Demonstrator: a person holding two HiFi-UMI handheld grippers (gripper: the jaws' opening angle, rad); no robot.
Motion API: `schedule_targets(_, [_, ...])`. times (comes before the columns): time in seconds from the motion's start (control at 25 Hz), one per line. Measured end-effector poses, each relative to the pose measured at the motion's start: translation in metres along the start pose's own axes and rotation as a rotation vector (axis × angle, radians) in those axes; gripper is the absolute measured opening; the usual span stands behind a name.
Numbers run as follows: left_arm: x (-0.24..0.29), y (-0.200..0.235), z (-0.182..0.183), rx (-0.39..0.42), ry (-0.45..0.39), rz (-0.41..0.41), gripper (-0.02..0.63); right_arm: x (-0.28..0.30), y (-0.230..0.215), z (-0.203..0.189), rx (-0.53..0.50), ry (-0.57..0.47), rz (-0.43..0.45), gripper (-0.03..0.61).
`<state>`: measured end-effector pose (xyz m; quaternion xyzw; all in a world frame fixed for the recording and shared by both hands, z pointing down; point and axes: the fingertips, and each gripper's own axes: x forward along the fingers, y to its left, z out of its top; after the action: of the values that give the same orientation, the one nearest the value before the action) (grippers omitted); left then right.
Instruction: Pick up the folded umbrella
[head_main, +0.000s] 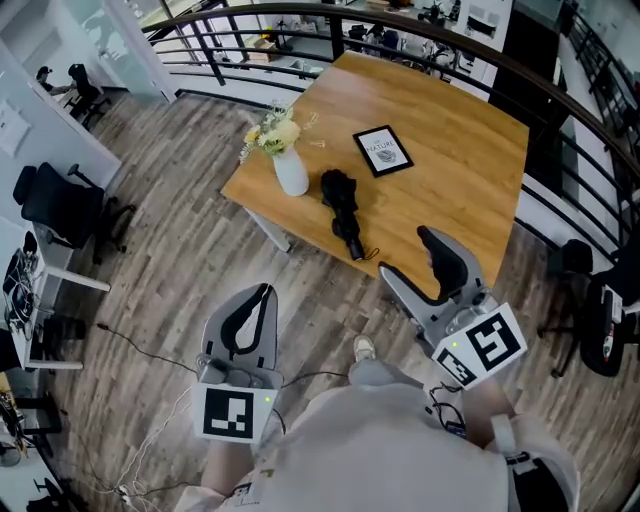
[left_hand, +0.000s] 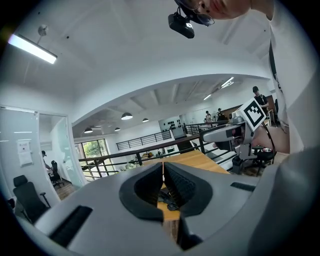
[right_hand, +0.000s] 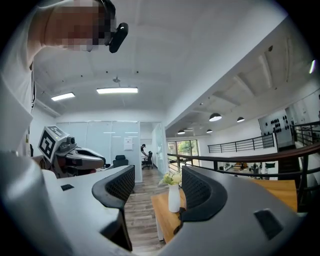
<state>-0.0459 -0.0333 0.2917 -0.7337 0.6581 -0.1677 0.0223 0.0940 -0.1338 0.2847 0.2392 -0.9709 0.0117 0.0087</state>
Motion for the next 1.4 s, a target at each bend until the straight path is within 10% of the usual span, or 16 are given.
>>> schedule_targets(0.64, [0.146,0.043,-0.008,-0.01,0.038,-0.091,0.023,0.094,-0.105,-0.023,0.083,0.032,-0.033,0.302])
schedule_targets(1.4, [0.26,0.133,-0.024,0.045,-0.011,-0.513,0.025,0.206,-0.108,-0.043,0.107,0.113,-0.323,0.307])
